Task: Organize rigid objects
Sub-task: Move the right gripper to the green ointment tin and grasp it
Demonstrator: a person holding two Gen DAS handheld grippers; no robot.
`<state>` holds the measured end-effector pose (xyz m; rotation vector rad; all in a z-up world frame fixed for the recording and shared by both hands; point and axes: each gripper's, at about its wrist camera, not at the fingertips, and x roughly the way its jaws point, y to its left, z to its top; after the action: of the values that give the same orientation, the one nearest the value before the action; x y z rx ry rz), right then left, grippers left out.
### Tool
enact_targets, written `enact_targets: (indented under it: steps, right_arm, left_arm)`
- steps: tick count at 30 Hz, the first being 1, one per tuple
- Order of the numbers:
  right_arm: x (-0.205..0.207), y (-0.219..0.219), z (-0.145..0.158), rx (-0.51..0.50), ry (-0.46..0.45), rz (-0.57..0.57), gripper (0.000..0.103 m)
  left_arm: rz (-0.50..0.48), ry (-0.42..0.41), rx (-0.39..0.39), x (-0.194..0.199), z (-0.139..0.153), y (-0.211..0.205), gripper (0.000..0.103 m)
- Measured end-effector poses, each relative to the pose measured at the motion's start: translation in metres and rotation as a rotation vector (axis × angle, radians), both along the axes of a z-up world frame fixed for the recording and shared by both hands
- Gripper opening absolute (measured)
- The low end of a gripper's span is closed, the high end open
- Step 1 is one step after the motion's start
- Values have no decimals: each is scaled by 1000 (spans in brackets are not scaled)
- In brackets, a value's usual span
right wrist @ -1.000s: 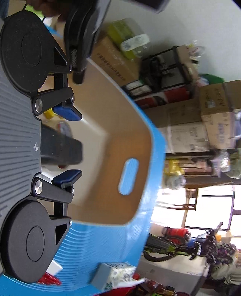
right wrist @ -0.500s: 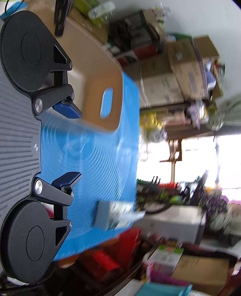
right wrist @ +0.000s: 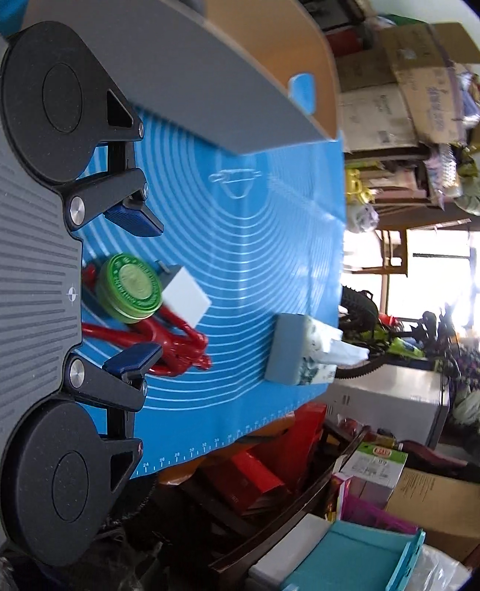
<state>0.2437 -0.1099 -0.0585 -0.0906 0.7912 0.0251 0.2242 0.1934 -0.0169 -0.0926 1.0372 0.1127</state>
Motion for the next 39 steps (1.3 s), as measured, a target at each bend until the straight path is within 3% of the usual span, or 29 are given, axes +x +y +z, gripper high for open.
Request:
enact_targets:
  steps: [7, 18, 23, 27, 39]
  right_arm:
    - [4, 15, -15, -105, 41, 62, 71]
    - [7, 31, -31, -294, 19, 160, 71]
    - [13, 29, -35, -293, 14, 154, 68]
    - [12, 30, -36, -281, 9, 177, 54]
    - [-1, 28, -1, -205, -73, 143, 54]
  left_arm:
    - [0, 1, 4, 0, 1, 1, 7]
    - [-1, 1, 7, 0, 1, 2, 7]
    - [0, 0, 6, 0, 1, 3, 7]
    - [0, 1, 7, 1, 1, 2, 7]
    - [1, 1, 10, 1, 1, 1, 7]
